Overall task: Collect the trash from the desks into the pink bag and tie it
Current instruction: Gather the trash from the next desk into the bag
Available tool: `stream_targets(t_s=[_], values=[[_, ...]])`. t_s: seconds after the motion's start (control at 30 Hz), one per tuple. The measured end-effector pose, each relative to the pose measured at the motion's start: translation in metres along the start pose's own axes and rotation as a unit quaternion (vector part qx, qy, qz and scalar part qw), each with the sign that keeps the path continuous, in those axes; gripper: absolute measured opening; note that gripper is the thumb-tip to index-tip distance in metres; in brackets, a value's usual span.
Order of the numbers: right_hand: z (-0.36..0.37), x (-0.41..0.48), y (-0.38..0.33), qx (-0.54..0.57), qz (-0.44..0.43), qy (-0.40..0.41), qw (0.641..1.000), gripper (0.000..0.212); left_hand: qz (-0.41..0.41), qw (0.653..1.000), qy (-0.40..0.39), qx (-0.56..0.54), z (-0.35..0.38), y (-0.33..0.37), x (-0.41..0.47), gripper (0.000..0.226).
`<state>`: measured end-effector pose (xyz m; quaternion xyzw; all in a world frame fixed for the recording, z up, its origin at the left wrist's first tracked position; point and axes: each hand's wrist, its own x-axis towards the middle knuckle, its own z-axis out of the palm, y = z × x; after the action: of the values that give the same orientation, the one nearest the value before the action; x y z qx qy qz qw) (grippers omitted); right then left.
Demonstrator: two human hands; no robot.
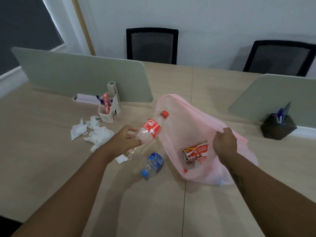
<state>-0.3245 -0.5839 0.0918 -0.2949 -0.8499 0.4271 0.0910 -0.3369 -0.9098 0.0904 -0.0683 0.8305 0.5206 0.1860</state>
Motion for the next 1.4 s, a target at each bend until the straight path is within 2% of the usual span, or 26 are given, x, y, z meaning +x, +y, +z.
stream_targets(t_s=[0.1,0.17,0.27,0.33,0.4,0.5,0.6,0.67,0.73,0.8,0.9,0.97,1.03,1.2,1.33,1.4], values=[[-0.011,0.007,-0.005,0.004,-0.003,0.019,1.0,0.021,0.016,0.995,-0.083,0.043,0.03,0.027,0.021,0.048],[-0.018,0.005,-0.004,0.002,-0.019,0.017,1.0,0.018,0.039,0.993,-0.087,0.07,0.062,0.042,0.037,0.049],[-0.026,0.002,0.007,-0.009,-0.037,0.011,0.999,0.019,0.06,0.993,-0.096,0.039,0.107,0.06,0.063,0.061],[-0.028,0.002,0.017,-0.028,-0.039,0.013,0.999,0.02,0.084,0.995,-0.052,0.014,0.126,0.068,0.076,0.061],[-0.029,0.005,0.024,-0.04,-0.035,0.014,0.999,0.022,0.129,0.991,0.034,0.012,0.132,0.066,0.085,0.045],[-0.022,0.009,0.025,-0.033,-0.033,0.002,0.999,0.021,0.19,0.961,0.176,0.097,0.123,0.041,0.082,0.026],[-0.009,0.013,0.022,-0.039,-0.047,-0.008,0.998,0.019,0.143,0.945,0.251,0.156,0.115,-0.004,0.062,0.041],[0.003,0.014,0.02,-0.043,-0.055,-0.02,0.997,0.017,0.095,0.944,0.223,0.222,0.112,-0.039,0.047,0.061],[0.014,0.014,0.019,-0.045,-0.057,-0.033,0.997,0.016,0.044,0.952,0.137,0.27,0.11,-0.067,0.03,0.077],[0.022,0.014,0.022,-0.046,-0.06,-0.043,0.996,0.016,0.01,0.963,0.088,0.256,0.105,-0.083,0.014,0.072],[0.025,0.017,0.027,-0.043,-0.057,-0.044,0.996,0.02,-0.004,0.974,0.116,0.197,0.083,-0.081,0.005,0.06],[0.022,0.021,0.029,-0.039,-0.045,-0.037,0.998,0.023,0.017,0.982,0.127,0.142,0.065,-0.068,0.011,0.061],[0.018,0.027,0.028,-0.034,-0.041,-0.022,0.998,0.023,0.048,0.988,0.099,0.107,0.058,-0.045,0.021,0.062],[0.0,0.025,0.026,-0.009,-0.044,0.004,0.999,0.019,0.111,0.979,0.024,0.169,0.108,0.009,0.061,0.058],[-0.007,0.011,0.031,0.017,-0.021,0.017,0.999,0.018,0.136,0.977,-0.038,0.163,0.161,0.054,0.085,0.077],[-0.012,0.008,0.03,0.02,-0.015,0.013,1.0,0.018,0.132,0.973,-0.035,0.187,0.175,0.074,0.091,0.08]])
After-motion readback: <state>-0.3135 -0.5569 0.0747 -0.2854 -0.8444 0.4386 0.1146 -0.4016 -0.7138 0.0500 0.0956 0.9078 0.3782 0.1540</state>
